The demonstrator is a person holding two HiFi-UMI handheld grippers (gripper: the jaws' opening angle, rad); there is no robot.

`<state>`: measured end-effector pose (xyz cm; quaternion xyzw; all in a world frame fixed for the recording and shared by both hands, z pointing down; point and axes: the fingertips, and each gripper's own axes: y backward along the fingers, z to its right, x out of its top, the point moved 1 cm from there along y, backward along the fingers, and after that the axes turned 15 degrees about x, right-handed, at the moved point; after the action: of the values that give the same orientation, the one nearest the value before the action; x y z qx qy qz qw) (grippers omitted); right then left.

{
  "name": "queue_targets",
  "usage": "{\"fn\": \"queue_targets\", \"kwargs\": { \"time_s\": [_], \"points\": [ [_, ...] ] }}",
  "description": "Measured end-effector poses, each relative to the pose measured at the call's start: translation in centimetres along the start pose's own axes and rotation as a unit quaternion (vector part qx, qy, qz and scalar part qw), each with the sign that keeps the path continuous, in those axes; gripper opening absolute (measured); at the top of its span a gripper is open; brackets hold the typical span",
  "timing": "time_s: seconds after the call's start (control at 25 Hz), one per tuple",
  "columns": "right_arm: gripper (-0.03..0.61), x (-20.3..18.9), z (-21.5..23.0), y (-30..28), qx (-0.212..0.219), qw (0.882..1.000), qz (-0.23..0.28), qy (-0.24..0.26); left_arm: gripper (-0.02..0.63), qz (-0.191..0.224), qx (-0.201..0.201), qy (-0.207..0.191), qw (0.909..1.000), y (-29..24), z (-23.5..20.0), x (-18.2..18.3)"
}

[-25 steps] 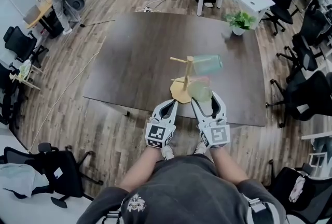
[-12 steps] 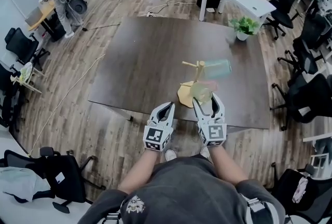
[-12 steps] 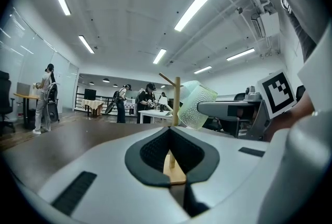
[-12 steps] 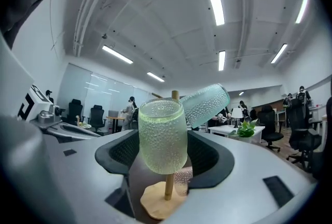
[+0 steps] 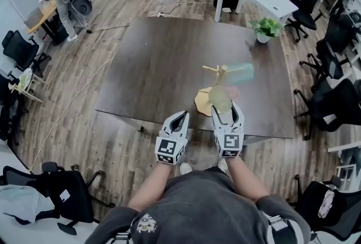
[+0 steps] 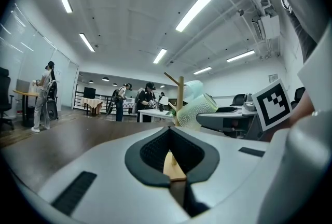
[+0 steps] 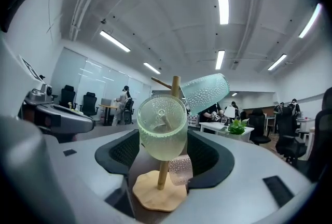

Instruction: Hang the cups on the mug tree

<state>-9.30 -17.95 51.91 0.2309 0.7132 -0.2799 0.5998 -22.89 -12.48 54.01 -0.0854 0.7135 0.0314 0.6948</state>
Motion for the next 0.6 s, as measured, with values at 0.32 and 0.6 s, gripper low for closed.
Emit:
{"fn": "queue_targets", "kwargs": {
  "time_s": [0.32,0.6],
  "points": [
    [0.305,-1.5,-0.4,-0.3,-0.013,0.999,-0.032,0.001,0.006,-0.003,-0.002,0.002,1.0000,0.7,-0.6,-0.4],
    [0.305,-1.6,-0.4,-0.1,-0.023,0.999,-0.030,0.005,0.006,-0.001,-0.001,0.003,1.0000,1.4,-0.4,-0.4]
  ]
}}
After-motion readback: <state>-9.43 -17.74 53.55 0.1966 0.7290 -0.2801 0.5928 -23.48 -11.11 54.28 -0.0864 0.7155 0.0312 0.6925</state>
